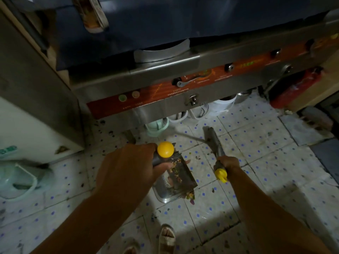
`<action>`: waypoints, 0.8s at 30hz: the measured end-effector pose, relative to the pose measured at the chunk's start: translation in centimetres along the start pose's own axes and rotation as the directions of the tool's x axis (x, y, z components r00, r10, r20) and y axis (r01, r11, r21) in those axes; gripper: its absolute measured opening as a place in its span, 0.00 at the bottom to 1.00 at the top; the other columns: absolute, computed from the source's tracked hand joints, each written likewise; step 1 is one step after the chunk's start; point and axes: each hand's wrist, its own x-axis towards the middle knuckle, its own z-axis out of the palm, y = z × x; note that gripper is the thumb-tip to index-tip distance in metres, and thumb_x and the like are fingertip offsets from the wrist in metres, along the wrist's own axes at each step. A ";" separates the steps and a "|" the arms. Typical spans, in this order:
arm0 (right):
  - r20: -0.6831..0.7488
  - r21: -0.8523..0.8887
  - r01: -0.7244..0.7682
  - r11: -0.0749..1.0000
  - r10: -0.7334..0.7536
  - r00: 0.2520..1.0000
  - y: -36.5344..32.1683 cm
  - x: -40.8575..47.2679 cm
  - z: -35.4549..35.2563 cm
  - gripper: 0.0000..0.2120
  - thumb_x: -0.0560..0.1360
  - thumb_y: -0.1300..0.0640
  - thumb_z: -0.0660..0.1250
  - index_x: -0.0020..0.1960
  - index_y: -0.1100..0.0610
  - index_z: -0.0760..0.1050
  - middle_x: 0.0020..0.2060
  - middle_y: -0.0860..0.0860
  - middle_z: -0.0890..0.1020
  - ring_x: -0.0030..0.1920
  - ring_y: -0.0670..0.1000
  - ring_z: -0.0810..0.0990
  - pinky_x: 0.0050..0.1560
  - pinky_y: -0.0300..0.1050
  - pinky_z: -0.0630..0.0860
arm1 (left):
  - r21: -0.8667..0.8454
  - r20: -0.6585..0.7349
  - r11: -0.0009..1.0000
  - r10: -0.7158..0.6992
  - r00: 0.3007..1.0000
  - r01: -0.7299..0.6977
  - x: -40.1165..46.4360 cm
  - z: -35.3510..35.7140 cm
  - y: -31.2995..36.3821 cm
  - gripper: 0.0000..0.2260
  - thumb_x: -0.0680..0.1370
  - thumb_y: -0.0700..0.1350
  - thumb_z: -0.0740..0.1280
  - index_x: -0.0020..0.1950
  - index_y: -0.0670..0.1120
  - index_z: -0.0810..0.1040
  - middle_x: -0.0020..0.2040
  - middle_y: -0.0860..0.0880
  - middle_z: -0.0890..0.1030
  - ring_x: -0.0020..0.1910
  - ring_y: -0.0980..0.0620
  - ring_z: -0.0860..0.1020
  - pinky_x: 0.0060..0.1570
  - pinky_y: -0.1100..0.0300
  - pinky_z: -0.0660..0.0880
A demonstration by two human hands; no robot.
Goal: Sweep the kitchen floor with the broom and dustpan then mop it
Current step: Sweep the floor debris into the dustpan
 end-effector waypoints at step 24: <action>0.207 -0.627 0.077 0.775 0.070 0.976 9.2 -8.1 5.0 0.10 0.77 0.62 0.66 0.41 0.65 0.67 0.38 0.58 0.73 0.43 0.54 0.74 0.42 0.44 0.70 | -0.020 -0.026 0.999 -0.047 0.999 0.047 -5.7 -1.8 -5.1 0.18 0.73 0.63 0.65 0.31 0.53 0.66 0.26 0.55 0.68 0.28 0.62 0.68 0.28 0.63 0.62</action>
